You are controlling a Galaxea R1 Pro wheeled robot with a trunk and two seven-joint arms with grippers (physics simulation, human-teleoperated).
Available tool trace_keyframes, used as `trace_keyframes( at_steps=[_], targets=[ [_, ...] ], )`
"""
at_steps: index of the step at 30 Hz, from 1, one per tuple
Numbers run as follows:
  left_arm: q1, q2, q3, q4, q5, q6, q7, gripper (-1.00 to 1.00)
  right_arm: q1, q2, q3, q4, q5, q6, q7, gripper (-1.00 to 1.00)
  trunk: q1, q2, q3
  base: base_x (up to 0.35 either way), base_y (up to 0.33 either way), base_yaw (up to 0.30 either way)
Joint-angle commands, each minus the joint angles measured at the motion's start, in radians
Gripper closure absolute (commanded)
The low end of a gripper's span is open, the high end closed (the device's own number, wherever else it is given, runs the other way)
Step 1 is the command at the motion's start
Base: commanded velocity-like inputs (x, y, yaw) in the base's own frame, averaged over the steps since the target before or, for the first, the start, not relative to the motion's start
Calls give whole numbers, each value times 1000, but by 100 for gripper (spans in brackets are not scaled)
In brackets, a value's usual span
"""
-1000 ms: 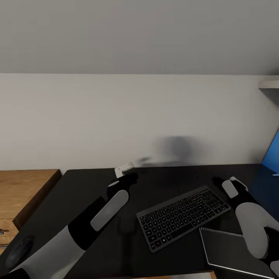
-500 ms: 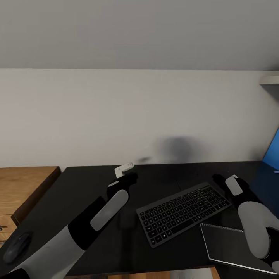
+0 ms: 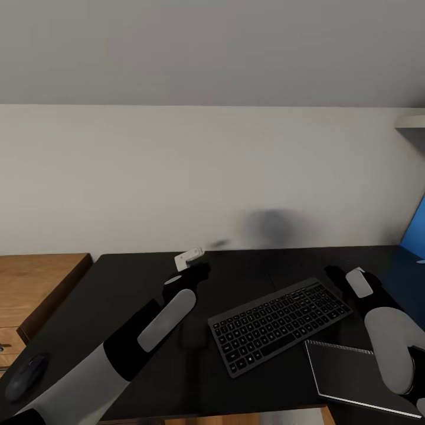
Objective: In the bedroom, organize the workspace by keeping the computer under the desk, ensuring the monitor is on the desk, placing the keyboard on the desk next to the monitor, placing the mouse on the desk next to the keyboard, moving the folder from the swivel chair onto the desk next to the mouse, stacking the notebook on top of the folder with the pen on top of the notebook, and positioning the swivel chair next to the desk.
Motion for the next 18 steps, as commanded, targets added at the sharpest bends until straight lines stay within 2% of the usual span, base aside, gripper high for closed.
trace_keyframes(
  at_steps=[1,7,12,18],
  targets=[
    [-1,0,-1,-1,1,9,6,-100,0,0,-2,46,-18,4,-7,-100,0,0,-1,0,0,0],
    [-1,3,-1,0,2,9,6,-100,1,1,-3,46,-18,4,-8,-100,0,0,-1,0,0,0],
    [-1,20,-2,5,5,9,6,-100,1,1,-3,46,-18,3,-8,-100,0,0,-1,0,0,0],
    [-1,28,-3,6,5,9,5,-100,0,1,-3,46,-18,3,-7,-100,0,0,-1,-1,0,0]
  ],
)
